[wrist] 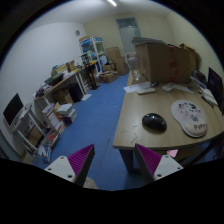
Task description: Arrange mouse
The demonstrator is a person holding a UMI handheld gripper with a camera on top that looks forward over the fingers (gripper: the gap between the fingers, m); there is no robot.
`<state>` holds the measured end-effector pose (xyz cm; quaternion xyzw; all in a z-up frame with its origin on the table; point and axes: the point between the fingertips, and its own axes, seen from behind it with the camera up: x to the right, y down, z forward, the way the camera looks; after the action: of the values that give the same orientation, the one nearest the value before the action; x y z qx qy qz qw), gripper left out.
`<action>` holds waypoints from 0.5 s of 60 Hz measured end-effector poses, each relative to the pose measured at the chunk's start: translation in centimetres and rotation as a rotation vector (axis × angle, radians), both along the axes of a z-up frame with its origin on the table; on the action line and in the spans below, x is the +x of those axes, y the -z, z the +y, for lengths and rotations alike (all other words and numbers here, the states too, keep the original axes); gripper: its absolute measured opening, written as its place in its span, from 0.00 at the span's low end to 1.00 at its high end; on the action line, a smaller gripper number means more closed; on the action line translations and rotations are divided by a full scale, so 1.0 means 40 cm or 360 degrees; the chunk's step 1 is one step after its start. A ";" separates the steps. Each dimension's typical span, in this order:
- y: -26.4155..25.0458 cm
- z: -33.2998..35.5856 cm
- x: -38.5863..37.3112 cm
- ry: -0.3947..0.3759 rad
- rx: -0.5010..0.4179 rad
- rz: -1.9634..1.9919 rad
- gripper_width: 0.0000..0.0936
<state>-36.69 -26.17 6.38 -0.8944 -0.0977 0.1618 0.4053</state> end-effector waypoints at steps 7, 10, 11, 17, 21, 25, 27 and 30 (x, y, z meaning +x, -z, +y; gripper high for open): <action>0.000 0.027 0.047 0.0055 0.0034 -0.0046 0.89; 0.010 0.043 0.090 0.0061 0.0033 -0.0081 0.88; 0.016 0.046 0.098 0.0062 0.0029 -0.0093 0.88; 0.048 0.070 0.131 0.0079 0.0035 -0.0133 0.88; 0.070 0.106 0.193 0.0095 0.0047 -0.0174 0.88; 0.092 0.148 0.240 0.0106 0.0062 -0.0214 0.88; 0.101 0.169 0.259 0.0114 0.0070 -0.0224 0.88; 0.113 0.202 0.286 0.0136 0.0086 -0.0233 0.88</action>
<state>-25.24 -18.10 1.87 -0.8960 -0.0931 0.0759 0.4275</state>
